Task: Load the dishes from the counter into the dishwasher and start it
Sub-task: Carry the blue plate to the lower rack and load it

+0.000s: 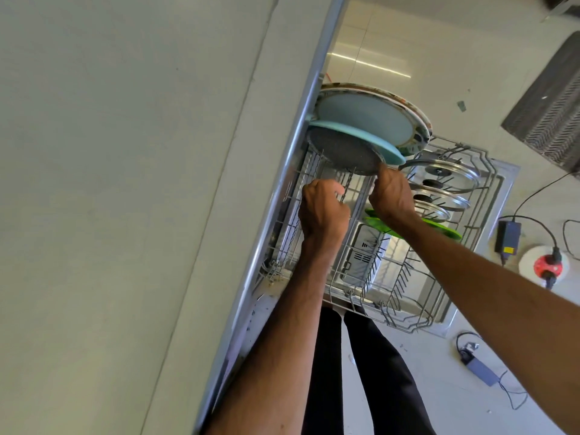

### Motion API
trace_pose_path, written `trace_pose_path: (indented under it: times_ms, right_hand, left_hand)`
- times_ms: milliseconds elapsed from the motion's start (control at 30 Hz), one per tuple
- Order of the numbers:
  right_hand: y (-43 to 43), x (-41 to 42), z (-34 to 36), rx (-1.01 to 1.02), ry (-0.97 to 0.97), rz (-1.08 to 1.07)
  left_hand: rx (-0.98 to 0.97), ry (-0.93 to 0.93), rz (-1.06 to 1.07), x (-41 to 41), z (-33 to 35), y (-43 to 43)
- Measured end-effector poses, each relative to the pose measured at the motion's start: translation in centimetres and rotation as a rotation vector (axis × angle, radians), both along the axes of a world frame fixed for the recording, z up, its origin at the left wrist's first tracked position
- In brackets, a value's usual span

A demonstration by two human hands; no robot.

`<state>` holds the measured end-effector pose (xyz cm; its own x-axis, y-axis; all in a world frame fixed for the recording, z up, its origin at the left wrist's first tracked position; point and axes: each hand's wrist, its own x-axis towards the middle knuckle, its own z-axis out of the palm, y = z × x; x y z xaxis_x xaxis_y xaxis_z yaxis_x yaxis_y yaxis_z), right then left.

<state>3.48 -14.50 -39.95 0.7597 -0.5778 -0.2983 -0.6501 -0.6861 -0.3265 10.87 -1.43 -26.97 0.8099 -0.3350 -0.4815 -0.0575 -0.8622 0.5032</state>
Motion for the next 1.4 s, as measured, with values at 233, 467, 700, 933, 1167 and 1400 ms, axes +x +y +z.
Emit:
trace_pose_path:
  times_ms: [233,467,700,933,1167,1400]
  right_hand:
    - [-1.5,0.7,-1.1,0.252,0.027,-0.371]
    - [-2.4,2.6,-3.9,0.308,-0.075,-0.515]
    - [-1.6,3.0,-1.2,0.266,-0.196,-0.553]
    - [-1.1,3.8,0.6,0.254,-0.377,-0.414]
    - [-1.6,4.3,1.0,0.232,-0.418,-0.33]
    - [-2.0,4.0,1.2,0.2,-0.291,-0.231]
  left_hand:
    - [0.009,0.018,-0.023,-0.3,-0.5,-0.1]
    - [0.062,0.022,-0.058,-0.6,-2.6,-0.4]
    - [0.071,0.047,-0.086,-1.4,-1.9,-1.3]
    - [0.05,0.043,-0.06,-1.0,-1.3,-1.9]
    - [0.029,0.034,-0.034,-0.7,-1.3,-0.7]
    - [0.009,0.057,-0.003,-1.2,-0.9,-0.5]
